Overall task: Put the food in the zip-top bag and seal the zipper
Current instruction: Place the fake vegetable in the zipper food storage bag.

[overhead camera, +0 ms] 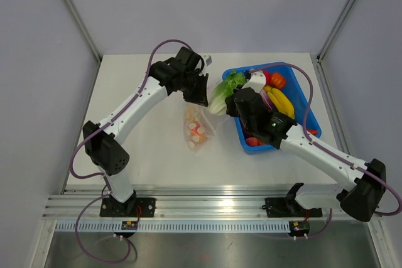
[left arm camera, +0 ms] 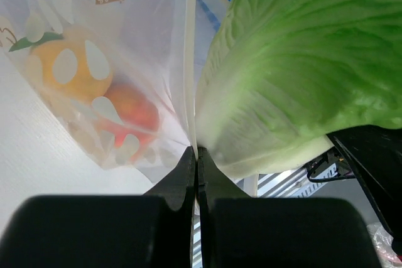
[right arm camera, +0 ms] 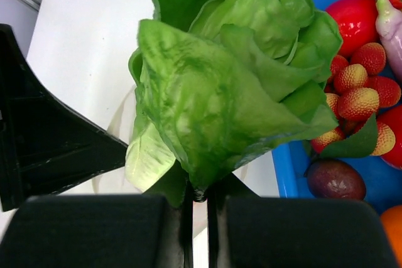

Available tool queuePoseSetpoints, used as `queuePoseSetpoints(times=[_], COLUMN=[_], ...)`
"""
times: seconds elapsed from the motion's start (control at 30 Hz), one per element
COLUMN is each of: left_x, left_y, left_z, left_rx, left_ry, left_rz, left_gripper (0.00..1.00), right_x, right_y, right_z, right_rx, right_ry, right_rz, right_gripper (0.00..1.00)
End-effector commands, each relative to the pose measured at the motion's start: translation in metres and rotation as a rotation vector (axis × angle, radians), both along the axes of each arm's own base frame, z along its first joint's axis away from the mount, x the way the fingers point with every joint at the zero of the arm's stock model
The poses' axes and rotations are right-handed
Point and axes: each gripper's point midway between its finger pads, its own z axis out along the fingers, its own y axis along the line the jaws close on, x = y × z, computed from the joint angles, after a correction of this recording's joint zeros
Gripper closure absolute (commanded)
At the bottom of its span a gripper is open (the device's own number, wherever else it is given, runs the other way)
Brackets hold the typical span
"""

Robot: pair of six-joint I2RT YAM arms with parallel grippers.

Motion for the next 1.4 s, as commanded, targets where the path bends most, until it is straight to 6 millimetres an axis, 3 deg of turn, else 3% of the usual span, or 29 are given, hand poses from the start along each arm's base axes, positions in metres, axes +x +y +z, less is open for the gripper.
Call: queuePoseSetpoints(times=[0.0,0.23,0.33,0.4,0.53,0.73,0.77,0.87,0.9,0.97,1.1,1.37], left_x=[-0.003,-0.003,-0.003,-0.002,-0.002,-0.002,-0.002,-0.003,-0.004,-0.005,-0.007,-0.009], left_y=[-0.009,-0.011,-0.010,-0.010,-0.010,-0.009,-0.009,-0.010,-0.009,-0.009,-0.006,-0.009], left_z=[0.036,0.040,0.040,0.037,0.038,0.039,0.039,0.041,0.042,0.044,0.049,0.053], left_rx=[-0.085,-0.094,-0.093,-0.085,-0.087,-0.088,-0.089,-0.094,-0.095,-0.098,-0.101,-0.131], left_ry=[-0.073,-0.080,-0.084,-0.081,-0.083,-0.092,-0.092,-0.093,-0.096,-0.100,-0.115,-0.136], left_rz=[-0.043,-0.054,-0.055,-0.054,-0.055,-0.057,-0.058,-0.067,-0.067,-0.072,-0.077,-0.088], left_gripper=[1.00,1.00,1.00,1.00,1.00,1.00,1.00,1.00,1.00,1.00,1.00,1.00], right_x=[0.007,0.001,-0.004,-0.009,-0.016,-0.049,-0.056,-0.063,-0.061,-0.061,-0.055,-0.055], right_y=[0.036,0.073,0.068,0.064,0.060,0.072,0.077,0.070,0.070,0.058,0.038,0.016], right_z=[0.027,-0.041,-0.071,-0.074,-0.071,-0.059,-0.048,-0.050,-0.042,-0.044,-0.026,-0.003], right_rx=[0.121,0.036,-0.034,-0.037,-0.088,-0.097,-0.068,-0.116,-0.127,-0.191,-0.180,-0.033], right_ry=[-0.057,0.069,0.114,0.109,0.084,0.057,0.035,0.057,0.051,0.073,0.023,-0.002], right_rz=[0.074,0.177,0.169,0.175,0.242,0.495,0.549,0.575,0.578,0.553,0.449,0.347], right_gripper=[1.00,1.00,1.00,1.00,1.00,1.00,1.00,0.73,0.48,0.33,0.29,0.33])
